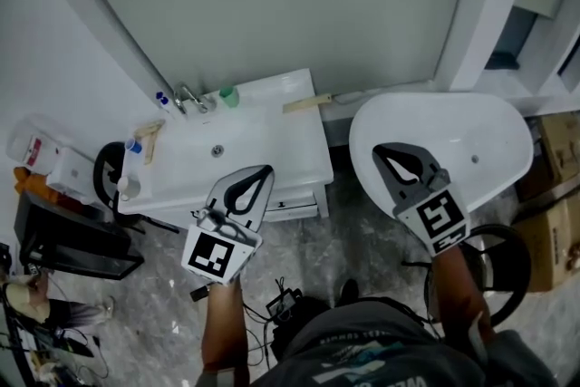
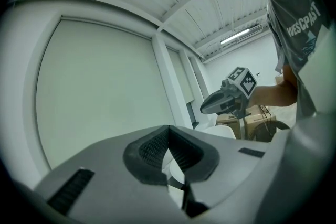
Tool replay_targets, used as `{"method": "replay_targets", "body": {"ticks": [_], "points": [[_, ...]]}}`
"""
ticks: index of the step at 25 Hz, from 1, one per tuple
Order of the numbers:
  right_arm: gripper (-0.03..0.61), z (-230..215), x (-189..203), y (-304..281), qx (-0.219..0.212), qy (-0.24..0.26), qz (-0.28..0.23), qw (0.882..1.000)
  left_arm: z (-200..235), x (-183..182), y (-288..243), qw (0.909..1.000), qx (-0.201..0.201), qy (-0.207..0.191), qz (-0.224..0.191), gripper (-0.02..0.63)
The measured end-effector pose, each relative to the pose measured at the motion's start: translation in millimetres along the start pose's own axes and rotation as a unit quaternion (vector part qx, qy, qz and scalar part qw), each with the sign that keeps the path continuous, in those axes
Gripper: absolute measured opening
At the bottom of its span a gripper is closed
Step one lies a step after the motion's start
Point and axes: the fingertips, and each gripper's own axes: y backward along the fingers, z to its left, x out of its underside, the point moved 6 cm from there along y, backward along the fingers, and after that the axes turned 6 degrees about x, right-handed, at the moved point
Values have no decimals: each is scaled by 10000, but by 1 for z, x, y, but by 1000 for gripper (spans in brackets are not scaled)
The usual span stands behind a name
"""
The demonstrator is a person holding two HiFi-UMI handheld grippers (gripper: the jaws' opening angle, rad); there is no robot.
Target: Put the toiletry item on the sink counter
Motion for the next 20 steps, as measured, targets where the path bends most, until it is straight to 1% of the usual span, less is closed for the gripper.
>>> {"method": "replay_targets", "body": {"ticks": [2, 5, 8, 12, 15, 20], "points": [[31, -3, 2, -7, -25, -22, -5, 10000, 5, 2, -5, 10000, -6, -16, 33, 2], [31, -7, 7, -16, -19, -50, 47, 10000, 13, 5, -11, 10000, -17, -13, -28, 2], [31, -10, 13, -29, 23, -50, 156, 9999, 25, 13, -18, 9999, -12, 93, -82, 2], [31, -17, 14, -56, 106, -13, 247, 9996, 53, 26, -30, 9996, -5, 260, -136, 3], [31, -21, 10, -75, 286, -89, 191, 9994, 76, 31, -39, 9996, 153, 200, -121, 3], [31, -32, 6, -116, 545, -70, 313, 9980, 122, 42, -58, 9988, 418, 179, -154, 2]]}}
